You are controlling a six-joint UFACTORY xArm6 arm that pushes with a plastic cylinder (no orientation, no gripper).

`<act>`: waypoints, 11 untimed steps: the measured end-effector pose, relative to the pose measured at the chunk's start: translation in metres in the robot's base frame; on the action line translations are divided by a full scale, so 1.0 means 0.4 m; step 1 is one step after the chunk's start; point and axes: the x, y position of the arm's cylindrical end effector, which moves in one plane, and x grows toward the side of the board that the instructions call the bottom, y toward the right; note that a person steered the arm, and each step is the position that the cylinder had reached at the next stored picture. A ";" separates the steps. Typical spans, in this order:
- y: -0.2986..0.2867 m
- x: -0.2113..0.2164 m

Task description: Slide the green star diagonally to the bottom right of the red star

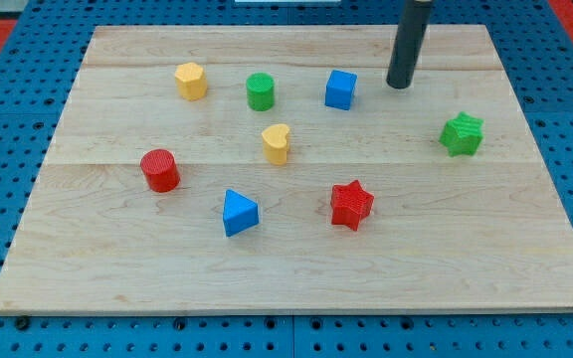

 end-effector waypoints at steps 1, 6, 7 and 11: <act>-0.126 -0.063; 0.206 0.118; 0.262 0.324; 0.162 0.446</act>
